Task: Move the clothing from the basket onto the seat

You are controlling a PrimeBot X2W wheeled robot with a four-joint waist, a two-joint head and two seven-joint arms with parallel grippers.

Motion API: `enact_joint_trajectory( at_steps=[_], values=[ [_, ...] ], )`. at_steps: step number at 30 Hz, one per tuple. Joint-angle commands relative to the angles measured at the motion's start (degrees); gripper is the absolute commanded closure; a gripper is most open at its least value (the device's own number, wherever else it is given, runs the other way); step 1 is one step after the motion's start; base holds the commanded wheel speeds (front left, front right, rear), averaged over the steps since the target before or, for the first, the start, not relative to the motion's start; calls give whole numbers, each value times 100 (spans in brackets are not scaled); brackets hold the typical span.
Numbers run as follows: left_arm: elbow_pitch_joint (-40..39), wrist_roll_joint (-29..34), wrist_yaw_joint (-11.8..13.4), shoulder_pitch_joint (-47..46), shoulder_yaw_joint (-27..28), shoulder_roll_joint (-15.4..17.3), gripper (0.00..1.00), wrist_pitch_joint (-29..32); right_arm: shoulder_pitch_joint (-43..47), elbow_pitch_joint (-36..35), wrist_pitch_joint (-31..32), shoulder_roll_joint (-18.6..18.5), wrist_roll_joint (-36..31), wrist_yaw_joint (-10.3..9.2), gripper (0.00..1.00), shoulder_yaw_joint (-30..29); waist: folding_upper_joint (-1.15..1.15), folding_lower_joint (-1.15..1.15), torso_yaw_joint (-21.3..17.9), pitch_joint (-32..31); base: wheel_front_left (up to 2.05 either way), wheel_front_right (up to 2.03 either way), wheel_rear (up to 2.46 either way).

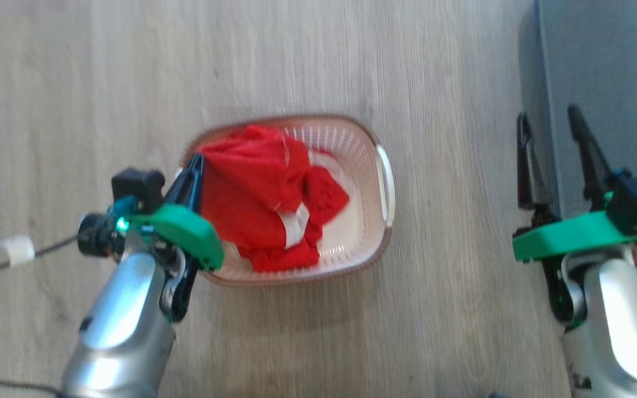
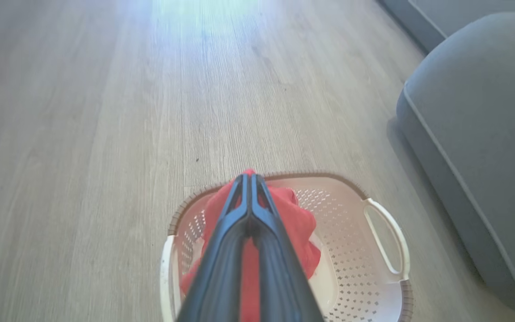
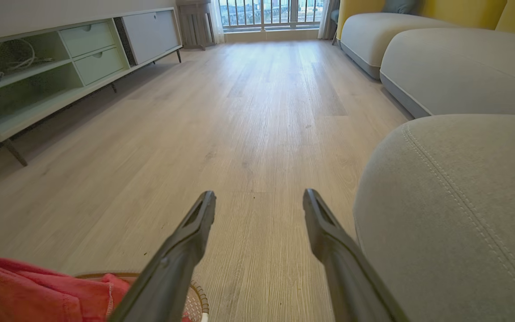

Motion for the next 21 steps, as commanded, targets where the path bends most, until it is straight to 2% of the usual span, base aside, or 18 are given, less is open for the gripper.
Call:
enact_joint_trajectory(
  at_steps=[1,10,21],
  values=[
    [-446,17,51,165,281,151,100,-79,178,-108,-37,-80,32,-1,0,112,0,1,324,-824,0,0,0],
    [-1638,105,257,1236,694,194,100,-79,656,73,-37,-137,62,-1,0,151,0,1,409,-1695,0,0,0],
    [-2088,47,510,1935,895,405,100,8,1088,244,-37,-165,85,-1,0,248,0,1,385,-2458,0,0,0]
  ],
)
